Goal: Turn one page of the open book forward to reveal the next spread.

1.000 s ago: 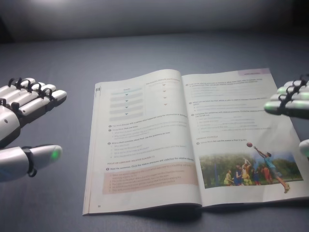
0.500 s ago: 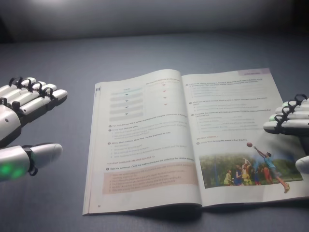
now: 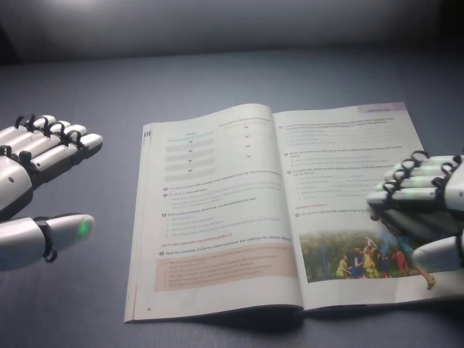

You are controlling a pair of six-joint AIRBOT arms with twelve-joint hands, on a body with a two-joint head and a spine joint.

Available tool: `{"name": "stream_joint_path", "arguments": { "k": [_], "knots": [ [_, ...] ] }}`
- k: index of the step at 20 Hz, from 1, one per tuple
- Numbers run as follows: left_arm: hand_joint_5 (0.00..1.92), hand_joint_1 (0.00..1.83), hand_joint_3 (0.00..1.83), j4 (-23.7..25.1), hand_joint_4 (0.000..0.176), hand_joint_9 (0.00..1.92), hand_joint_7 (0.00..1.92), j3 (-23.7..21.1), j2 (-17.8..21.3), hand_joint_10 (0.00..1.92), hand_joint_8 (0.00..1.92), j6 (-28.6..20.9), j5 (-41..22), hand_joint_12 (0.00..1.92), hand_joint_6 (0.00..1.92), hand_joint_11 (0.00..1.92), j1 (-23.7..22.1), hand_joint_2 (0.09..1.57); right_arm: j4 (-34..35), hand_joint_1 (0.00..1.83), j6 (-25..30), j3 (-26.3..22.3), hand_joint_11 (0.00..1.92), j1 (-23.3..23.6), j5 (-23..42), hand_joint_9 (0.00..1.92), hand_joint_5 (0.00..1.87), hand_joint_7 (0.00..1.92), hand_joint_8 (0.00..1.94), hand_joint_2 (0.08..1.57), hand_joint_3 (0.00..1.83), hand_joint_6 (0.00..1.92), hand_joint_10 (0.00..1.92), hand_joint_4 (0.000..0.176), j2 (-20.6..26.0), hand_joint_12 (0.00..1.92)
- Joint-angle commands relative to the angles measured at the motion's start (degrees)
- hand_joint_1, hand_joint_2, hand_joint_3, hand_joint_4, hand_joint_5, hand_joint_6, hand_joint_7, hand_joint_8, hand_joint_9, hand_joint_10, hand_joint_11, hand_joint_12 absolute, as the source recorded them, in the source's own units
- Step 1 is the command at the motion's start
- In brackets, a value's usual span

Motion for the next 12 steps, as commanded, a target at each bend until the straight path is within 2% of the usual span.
{"name": "stream_joint_path", "arguments": {
  "k": [1,5,9,12],
  "knots": [
    [0.05,0.00,0.00,-0.47,0.000,0.00,0.03,0.31,0.11,0.00,0.01,-0.32,-6.96,0.00,0.01,0.00,-0.60,1.35,1.66,0.00,0.17,0.47,0.00,0.93,4.81,0.00,0.06,0.05,0.00,1.30,0.00,0.00,0.00,0.000,-0.09,0.00],
    [0.06,0.00,0.01,-0.47,0.000,0.00,0.03,0.25,0.10,0.00,0.00,-0.38,-7.21,0.00,0.00,0.00,-0.70,1.36,0.85,0.00,0.23,0.80,0.01,2.10,5.07,0.01,0.09,0.08,0.01,1.32,0.00,0.01,0.00,0.000,-1.00,0.01],
    [0.06,0.00,0.00,-0.58,0.000,0.00,0.04,0.20,0.07,0.00,0.01,-0.39,-7.36,0.00,0.00,0.00,-0.70,1.35,1.22,0.00,1.01,-0.19,0.03,2.10,5.09,0.00,0.01,0.02,0.00,1.30,0.00,0.00,0.00,0.000,2.21,0.01],
    [0.05,0.00,0.01,-0.79,0.000,0.00,0.03,0.17,0.01,0.00,0.00,-0.39,-7.45,0.00,0.00,0.00,-0.69,1.37,1.29,0.00,1.02,-1.05,0.00,2.10,4.89,0.00,0.05,0.07,0.02,1.32,0.00,0.02,0.00,0.000,4.03,0.00]
  ]
}}
